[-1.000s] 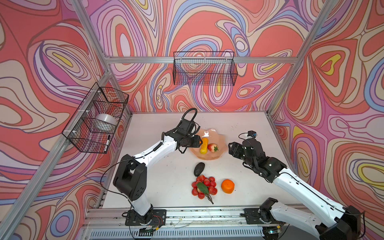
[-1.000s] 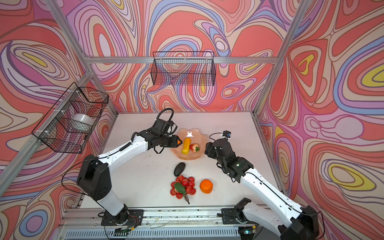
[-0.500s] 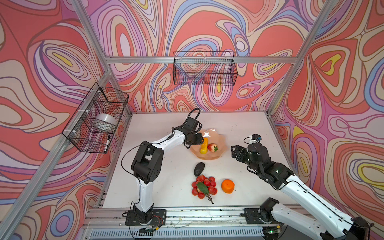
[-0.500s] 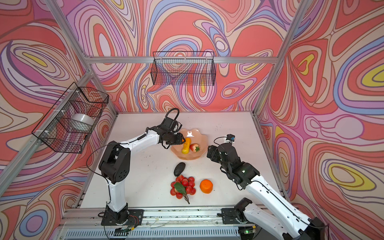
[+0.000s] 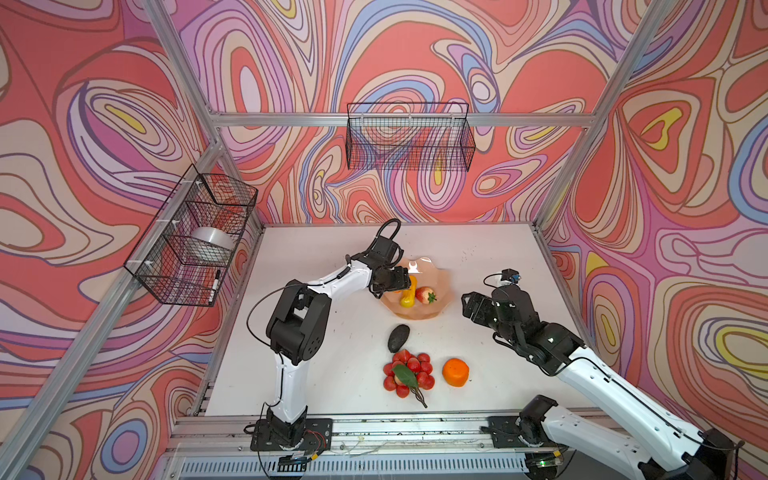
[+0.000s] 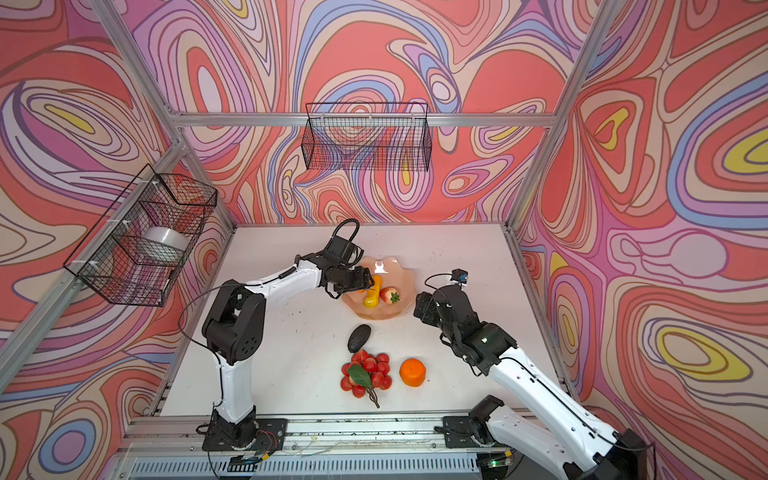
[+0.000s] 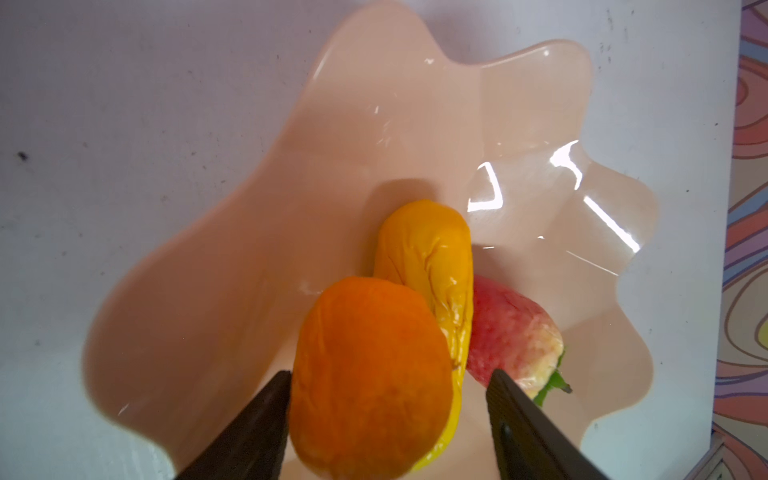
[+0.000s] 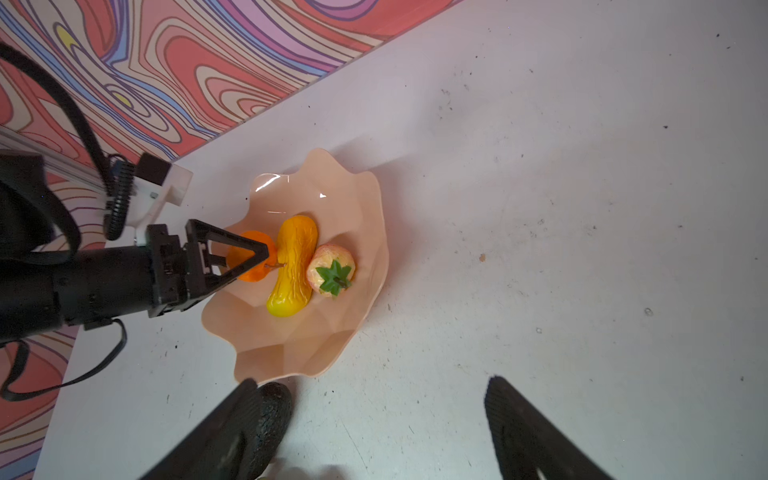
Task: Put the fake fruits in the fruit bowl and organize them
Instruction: 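Carry the orange into the bowl beside the yellow fruit with the left gripper, then grasp the dark avocado with the right gripper while the left gripper withdraws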
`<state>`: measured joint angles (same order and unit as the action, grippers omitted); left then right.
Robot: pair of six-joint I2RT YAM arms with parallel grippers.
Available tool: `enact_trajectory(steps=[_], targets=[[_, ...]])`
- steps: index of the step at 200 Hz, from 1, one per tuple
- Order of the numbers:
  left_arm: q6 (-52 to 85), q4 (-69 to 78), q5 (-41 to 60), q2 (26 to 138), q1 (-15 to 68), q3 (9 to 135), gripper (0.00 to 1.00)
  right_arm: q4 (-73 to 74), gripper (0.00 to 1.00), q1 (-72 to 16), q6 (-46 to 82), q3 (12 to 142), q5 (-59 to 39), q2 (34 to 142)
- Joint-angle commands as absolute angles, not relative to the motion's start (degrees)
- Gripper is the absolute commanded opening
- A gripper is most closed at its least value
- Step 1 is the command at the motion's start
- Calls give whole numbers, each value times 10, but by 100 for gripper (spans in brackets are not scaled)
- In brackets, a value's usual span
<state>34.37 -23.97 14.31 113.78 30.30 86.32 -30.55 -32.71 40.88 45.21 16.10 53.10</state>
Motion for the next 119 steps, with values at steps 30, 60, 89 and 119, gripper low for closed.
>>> enact_trajectory(steps=[30,60,89,119], targets=[[331,-208,80,973,289,843,83,-302,83,-346,401,494,116,607],[329,-164,38,846,258,747,85,-273,83,-434,437,500,134,673],[304,-119,-13,710,240,624,87,-250,82,-515,483,517,135,759],[293,-120,-74,566,233,519,93,-245,81,-571,527,548,142,840]])
